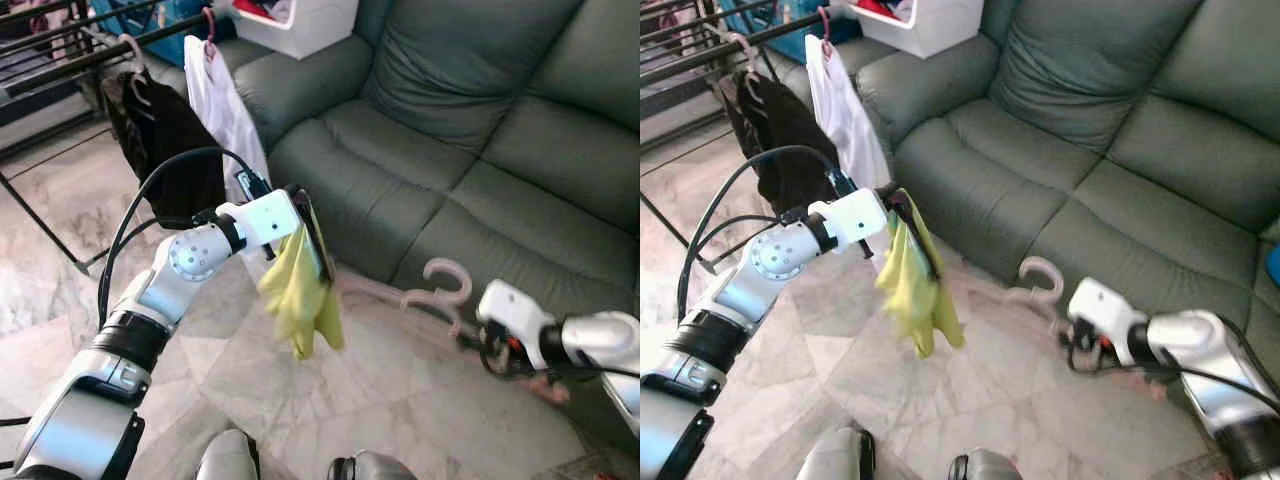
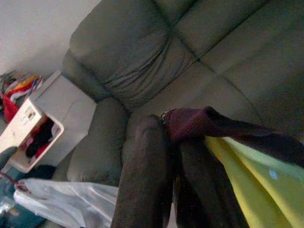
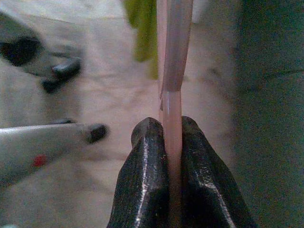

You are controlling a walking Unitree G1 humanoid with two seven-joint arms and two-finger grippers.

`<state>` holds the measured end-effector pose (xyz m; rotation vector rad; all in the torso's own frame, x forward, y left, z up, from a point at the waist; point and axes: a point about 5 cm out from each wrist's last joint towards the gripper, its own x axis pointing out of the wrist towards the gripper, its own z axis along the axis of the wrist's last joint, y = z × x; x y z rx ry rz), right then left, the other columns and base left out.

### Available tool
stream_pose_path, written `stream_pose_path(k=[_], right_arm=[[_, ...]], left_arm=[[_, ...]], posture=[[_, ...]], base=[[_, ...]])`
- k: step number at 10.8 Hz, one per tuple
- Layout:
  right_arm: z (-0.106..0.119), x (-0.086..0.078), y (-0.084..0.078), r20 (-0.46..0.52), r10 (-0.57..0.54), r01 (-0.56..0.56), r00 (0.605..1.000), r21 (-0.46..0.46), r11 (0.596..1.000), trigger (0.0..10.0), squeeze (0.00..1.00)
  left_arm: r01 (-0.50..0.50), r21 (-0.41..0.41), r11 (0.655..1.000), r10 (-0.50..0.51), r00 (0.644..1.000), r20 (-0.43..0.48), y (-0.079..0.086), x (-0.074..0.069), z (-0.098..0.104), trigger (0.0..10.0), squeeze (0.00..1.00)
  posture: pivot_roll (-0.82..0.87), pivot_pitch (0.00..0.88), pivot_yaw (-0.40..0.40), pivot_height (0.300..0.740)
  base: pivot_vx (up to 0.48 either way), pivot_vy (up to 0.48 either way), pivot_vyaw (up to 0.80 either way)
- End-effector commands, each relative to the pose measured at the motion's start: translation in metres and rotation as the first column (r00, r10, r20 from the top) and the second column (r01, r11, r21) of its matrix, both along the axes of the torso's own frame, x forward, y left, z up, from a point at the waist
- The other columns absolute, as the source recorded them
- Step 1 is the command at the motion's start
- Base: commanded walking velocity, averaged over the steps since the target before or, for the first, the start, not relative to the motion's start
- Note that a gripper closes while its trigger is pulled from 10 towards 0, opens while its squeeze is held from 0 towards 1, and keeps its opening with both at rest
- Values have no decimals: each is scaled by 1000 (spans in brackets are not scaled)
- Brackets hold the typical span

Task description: Hang hanger

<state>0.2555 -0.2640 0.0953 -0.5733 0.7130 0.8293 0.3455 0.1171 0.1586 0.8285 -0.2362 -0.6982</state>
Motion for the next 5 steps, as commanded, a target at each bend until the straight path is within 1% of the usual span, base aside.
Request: stream_pose_path(k=[1,2,3,4,5], right_arm=[[-3,1,-5,14,-14,15,1000,-73,997,10000,0],[-5,-4,3,-8,45,-46,999,-73,996,10000,0],[-6,-9,11,-27,89,-91,996,-67,994,10000,0],[-10,-14,18,-41,151,-153,988,-78,985,10000,0],[-14,-19,24,-54,174,-177,983,-63,982,10000,0]], left_arm=[[-87,-26,996,88,994,60,5,8,11,10000,0],[-204,-48,978,208,973,104,10,14,11,10000,0],[-280,-79,957,287,952,107,13,19,11,10000,0],[-368,-144,919,382,919,93,16,23,11,10000,0],[-376,-137,917,387,919,69,12,23,7,10000,0]], posture=[[-41,68,-57,740],[-42,66,-56,740],[-42,66,-56,740],[-42,67,-56,740],[-45,69,-56,740]], base=[[0,0,0],[0,0,0],[0,0,0],[0,0,0],[0,0,0]])
